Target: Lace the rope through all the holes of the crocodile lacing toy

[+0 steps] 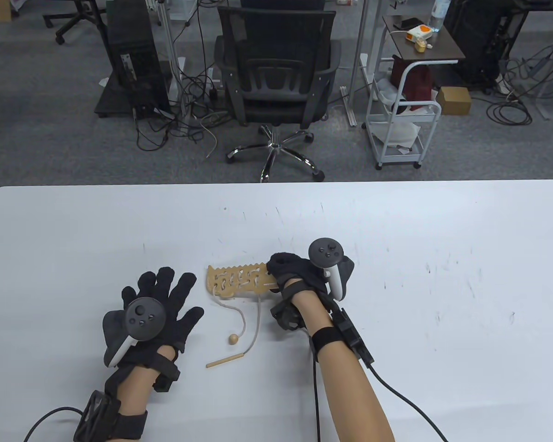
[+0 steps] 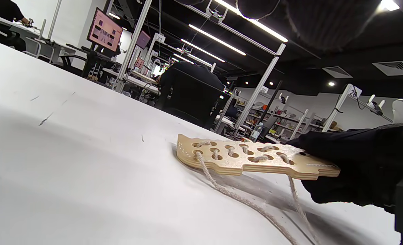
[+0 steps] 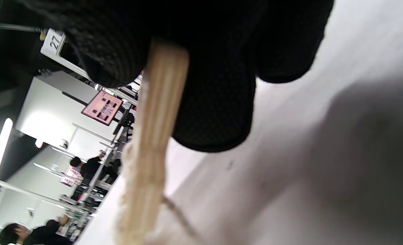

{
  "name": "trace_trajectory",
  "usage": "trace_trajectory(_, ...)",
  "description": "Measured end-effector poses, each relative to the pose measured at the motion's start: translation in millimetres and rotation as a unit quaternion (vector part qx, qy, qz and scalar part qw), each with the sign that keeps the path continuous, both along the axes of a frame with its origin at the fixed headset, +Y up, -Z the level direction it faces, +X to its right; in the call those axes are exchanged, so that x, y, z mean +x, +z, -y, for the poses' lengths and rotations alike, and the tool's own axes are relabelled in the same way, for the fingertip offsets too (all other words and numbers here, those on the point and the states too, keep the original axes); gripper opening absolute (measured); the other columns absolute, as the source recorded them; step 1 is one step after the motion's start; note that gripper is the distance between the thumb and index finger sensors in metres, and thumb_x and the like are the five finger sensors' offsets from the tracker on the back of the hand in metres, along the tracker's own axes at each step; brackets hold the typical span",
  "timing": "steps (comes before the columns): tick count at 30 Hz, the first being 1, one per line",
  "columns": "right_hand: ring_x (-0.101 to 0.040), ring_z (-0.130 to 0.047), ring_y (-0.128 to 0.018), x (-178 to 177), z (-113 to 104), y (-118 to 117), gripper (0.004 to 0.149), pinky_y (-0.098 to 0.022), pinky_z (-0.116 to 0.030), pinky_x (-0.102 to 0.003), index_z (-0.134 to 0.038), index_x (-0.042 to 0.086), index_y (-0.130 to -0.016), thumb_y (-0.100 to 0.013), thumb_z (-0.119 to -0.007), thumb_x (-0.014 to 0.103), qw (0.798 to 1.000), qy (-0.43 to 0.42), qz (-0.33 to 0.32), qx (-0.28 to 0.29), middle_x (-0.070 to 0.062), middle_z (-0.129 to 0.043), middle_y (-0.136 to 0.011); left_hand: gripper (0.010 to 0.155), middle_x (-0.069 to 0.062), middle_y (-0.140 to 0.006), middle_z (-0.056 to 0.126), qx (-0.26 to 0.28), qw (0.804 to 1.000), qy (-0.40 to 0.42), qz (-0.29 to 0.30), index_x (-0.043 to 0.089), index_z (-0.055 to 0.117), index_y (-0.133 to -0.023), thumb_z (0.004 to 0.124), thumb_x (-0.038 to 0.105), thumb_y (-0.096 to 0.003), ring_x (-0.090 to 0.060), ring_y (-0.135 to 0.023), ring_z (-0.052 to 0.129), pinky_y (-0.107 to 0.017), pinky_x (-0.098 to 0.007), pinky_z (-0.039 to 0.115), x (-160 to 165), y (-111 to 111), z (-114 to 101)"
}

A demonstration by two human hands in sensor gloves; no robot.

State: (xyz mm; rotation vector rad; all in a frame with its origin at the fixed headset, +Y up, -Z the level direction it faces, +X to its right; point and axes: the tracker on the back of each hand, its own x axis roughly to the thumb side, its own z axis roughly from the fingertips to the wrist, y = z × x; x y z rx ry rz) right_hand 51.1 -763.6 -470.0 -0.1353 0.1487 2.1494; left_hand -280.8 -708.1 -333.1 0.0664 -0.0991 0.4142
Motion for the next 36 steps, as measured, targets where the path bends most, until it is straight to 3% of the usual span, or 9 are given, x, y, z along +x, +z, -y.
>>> trace_trajectory(3, -0.016, -0.107, -0.029, -5.0, -6.3, -3.4, 0.049, -0.042, -0.083, -0.043, -0.083, 0.012, -0.085, -0.043, -0.087, 0.036, 0.992, 0.120, -0.020, 0.031, -0.011, -0.103, -0.068, 0.075, 0.003, -0.124, 0.029, -0.002, 1.000, 0.000, 0.001, 0.055, 0.044, -0.110, 0.076, 0.065, -0.0424, -0.038, -0.115, 0.018, -0.076, -0.066, 0.009, 0.3, -0.2, 0.1)
trace_trajectory(8, -0.024, -0.104, -0.040, -17.7, -12.4, -3.9, 0.054, -0.048, -0.076, -0.050, -0.077, 0.010, -0.090, -0.043, -0.083, 0.038, 0.967, 0.246, -0.010, 0.065, -0.014, -0.096, -0.077, 0.075, 0.003, -0.124, 0.030, -0.002, 1.000, -0.001, 0.000, 0.055, 0.046, -0.109, 0.077, 0.065, -0.0422, -0.038, -0.115, 0.019, -0.076, -0.066, 0.010, -0.8, -0.4, 0.0)
trace_trajectory(12, -0.027, -0.101, -0.047, -19.3, -14.1, -2.3, 0.058, -0.052, -0.071, -0.052, -0.071, 0.011, -0.093, -0.044, -0.081, 0.040, 0.951, 0.301, -0.002, 0.068, -0.014, -0.091, -0.082, 0.074, 0.003, -0.123, 0.031, 0.001, 1.000, -0.002, -0.003, 0.056, 0.046, -0.109, 0.077, 0.065, -0.0420, -0.038, -0.115, 0.020, -0.076, -0.066, 0.010, -1.8, -0.2, -0.5)
trace_trajectory(19, -0.037, -0.079, -0.075, -7.5, -28.2, 12.0, 0.067, -0.067, -0.042, -0.059, -0.061, 0.017, -0.100, -0.044, -0.079, 0.050, 0.933, 0.345, -0.010, 0.097, -0.015, -0.066, -0.101, 0.074, 0.003, -0.123, 0.031, 0.001, 1.000, -0.005, -0.009, 0.055, 0.047, -0.109, 0.077, 0.064, -0.0421, -0.038, -0.115, 0.019, -0.076, -0.066, 0.009, -3.9, -0.7, -0.8)
trace_trajectory(25, -0.040, -0.059, -0.093, 12.9, -46.0, 44.7, 0.079, -0.070, -0.026, -0.064, -0.051, 0.020, -0.105, -0.042, -0.080, 0.059, 0.909, 0.392, -0.053, 0.133, -0.013, -0.048, -0.111, 0.074, 0.003, -0.123, 0.031, -0.006, 1.000, 0.000, -0.012, 0.055, 0.047, -0.109, 0.077, 0.064, -0.0424, -0.039, -0.115, 0.019, -0.076, -0.066, 0.009, -4.8, -1.7, 0.9)
trace_trajectory(32, -0.042, -0.042, -0.102, 36.7, -59.6, 91.7, 0.084, -0.067, -0.015, -0.065, -0.047, 0.022, -0.106, -0.042, -0.081, 0.064, 0.898, 0.400, -0.059, 0.173, -0.013, -0.041, -0.114, 0.073, 0.003, -0.123, 0.032, -0.008, 1.000, -0.001, -0.012, 0.055, 0.047, -0.109, 0.076, 0.064, -0.0425, -0.040, -0.114, 0.020, -0.076, -0.066, 0.009, -4.2, -1.4, 1.0)
trace_trajectory(36, -0.043, -0.024, -0.105, 48.6, -64.5, 121.7, 0.086, -0.061, -0.004, -0.063, -0.040, 0.026, -0.109, -0.044, -0.074, 0.070, 0.899, 0.385, -0.091, 0.188, -0.010, -0.029, -0.117, 0.073, 0.004, -0.124, 0.033, -0.008, 1.000, -0.004, -0.009, 0.055, 0.046, -0.109, 0.076, 0.064, -0.0428, -0.039, -0.115, 0.021, -0.076, -0.067, 0.009, -1.8, -0.8, 0.1)
